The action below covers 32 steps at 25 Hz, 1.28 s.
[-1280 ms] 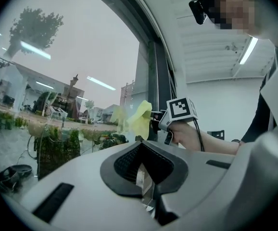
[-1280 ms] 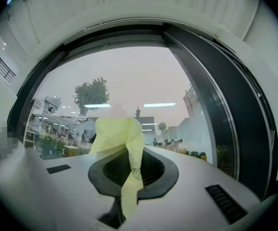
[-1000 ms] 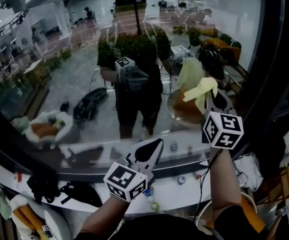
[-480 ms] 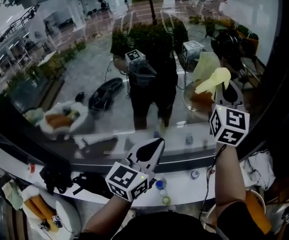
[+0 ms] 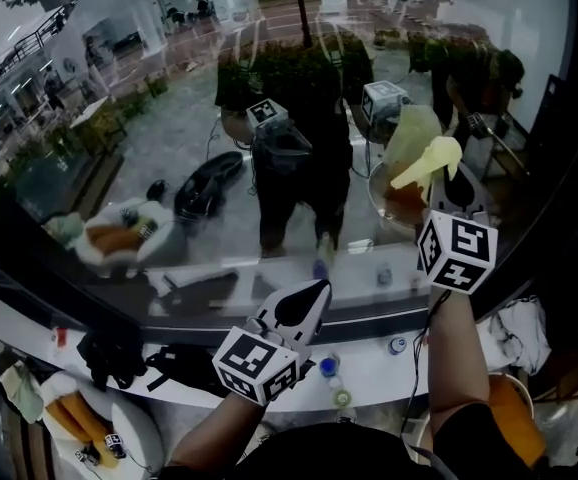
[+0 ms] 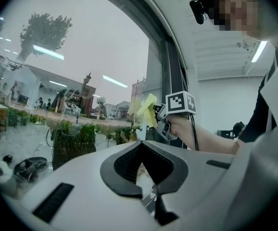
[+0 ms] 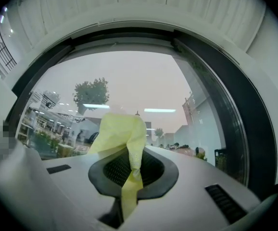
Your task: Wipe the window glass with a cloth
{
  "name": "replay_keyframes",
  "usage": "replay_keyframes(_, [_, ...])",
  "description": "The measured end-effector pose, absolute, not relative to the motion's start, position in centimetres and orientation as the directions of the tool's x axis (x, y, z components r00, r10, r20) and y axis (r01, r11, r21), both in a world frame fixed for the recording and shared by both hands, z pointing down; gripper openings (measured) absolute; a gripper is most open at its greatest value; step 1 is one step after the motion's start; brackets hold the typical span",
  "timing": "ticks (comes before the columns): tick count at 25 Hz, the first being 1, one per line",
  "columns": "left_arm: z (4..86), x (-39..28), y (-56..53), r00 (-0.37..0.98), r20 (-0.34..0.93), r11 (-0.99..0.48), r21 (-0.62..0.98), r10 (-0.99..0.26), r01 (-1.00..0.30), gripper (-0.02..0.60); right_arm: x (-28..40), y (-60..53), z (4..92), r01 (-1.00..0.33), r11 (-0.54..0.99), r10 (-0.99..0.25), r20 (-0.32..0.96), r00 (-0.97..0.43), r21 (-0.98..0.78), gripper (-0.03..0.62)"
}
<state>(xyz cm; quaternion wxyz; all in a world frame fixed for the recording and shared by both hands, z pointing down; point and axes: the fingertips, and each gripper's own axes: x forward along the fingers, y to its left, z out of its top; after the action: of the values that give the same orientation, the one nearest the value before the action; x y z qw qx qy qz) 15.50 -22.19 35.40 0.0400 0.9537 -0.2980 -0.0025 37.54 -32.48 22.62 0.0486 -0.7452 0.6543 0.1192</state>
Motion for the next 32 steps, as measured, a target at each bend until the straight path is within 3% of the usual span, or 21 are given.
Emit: replay_keyframes(32, [37.0,-12.5,-21.2,0.704,-0.050,-0.703,0.129,-0.709,-0.699,-0.002,4.4,-36.1,22.3,-0.981,0.026,-0.974,-0.218,-0.068,0.192,0.037])
